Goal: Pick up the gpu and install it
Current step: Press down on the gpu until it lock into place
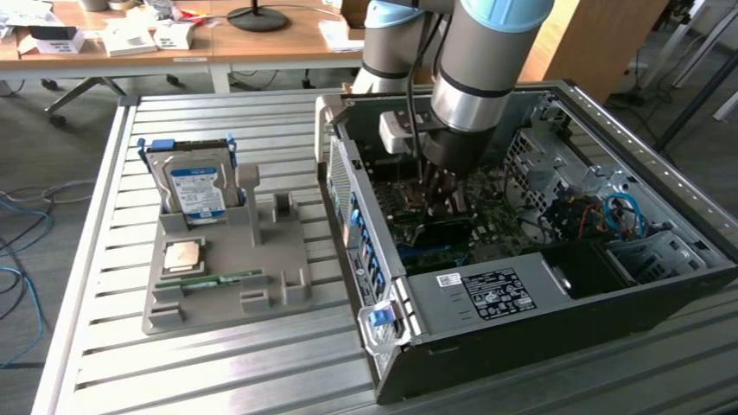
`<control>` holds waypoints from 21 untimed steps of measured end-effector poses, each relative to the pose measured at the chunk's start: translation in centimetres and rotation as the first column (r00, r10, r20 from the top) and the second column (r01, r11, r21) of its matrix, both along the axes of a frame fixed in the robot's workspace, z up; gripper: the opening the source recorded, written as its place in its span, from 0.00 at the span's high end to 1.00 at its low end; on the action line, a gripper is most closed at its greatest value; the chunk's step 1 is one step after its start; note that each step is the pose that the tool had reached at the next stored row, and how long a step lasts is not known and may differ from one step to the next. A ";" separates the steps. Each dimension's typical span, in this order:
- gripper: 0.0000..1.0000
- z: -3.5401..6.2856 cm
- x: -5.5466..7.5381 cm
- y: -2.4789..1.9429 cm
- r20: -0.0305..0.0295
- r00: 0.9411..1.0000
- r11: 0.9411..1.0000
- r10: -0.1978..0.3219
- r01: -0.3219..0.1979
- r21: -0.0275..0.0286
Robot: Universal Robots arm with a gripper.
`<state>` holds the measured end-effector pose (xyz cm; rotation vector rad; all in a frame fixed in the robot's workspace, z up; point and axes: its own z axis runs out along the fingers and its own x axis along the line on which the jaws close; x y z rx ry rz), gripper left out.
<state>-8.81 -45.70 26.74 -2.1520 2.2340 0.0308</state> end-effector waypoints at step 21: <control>0.89 -0.17 0.0 0.19 0.000 1.000 1.000 0.000 0.000 0.001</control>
